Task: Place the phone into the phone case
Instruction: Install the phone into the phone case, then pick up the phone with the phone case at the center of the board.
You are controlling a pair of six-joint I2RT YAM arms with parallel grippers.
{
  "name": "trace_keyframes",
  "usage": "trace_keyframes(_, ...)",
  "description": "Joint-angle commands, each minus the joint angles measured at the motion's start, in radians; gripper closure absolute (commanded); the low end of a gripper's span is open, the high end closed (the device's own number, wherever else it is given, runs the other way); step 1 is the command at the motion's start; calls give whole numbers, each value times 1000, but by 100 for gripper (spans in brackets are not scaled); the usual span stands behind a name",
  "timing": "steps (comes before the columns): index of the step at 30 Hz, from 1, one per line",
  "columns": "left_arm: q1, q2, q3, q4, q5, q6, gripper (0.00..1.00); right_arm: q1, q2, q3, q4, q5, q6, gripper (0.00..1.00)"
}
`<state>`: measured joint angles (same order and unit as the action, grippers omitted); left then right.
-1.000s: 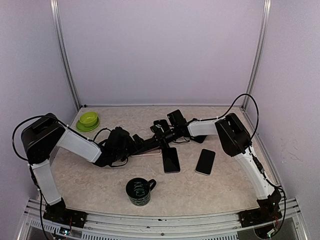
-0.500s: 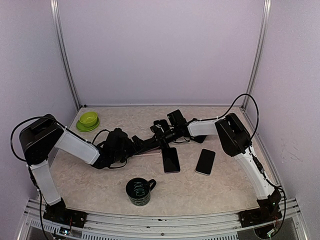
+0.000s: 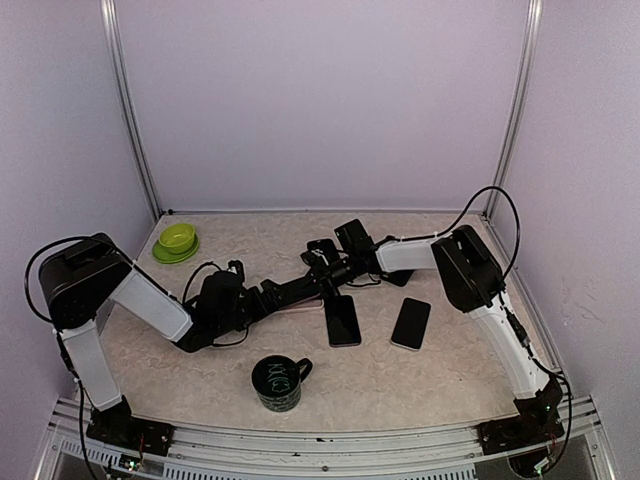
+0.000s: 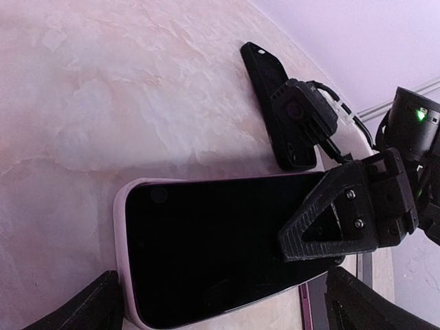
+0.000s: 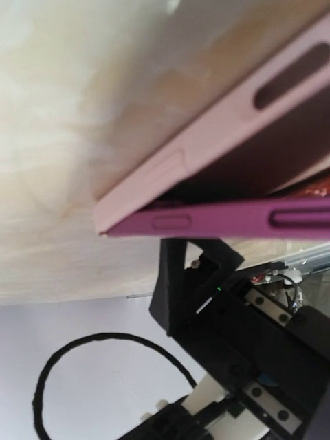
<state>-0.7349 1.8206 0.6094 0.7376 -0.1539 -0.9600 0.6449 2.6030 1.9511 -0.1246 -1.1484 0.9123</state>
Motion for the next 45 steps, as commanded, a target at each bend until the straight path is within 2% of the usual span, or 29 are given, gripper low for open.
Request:
trace_keyframes(1,-29,8,-48,124,217,-12,1,53,-20,-21,-92,33,-32,100)
trace_keyframes(4,-6,-21,-80,113,185,-32,1,51,-30,-35,-59,5,-39,100)
trace_keyframes(12,36,-107,-85,-53,60,-25,1,40,-91,-73,82,-42,-23,100)
trace_keyframes(24,92,-77,-27,-93,103,32,1,39,-147,-91,164,-94,-47,100)
trace_keyframes(39,120,-57,-40,167,337,68,3,40,-210,-140,133,-129,-150,100)
trace_keyframes(45,120,-56,-30,208,432,67,6,40,-236,-162,100,-120,-211,100)
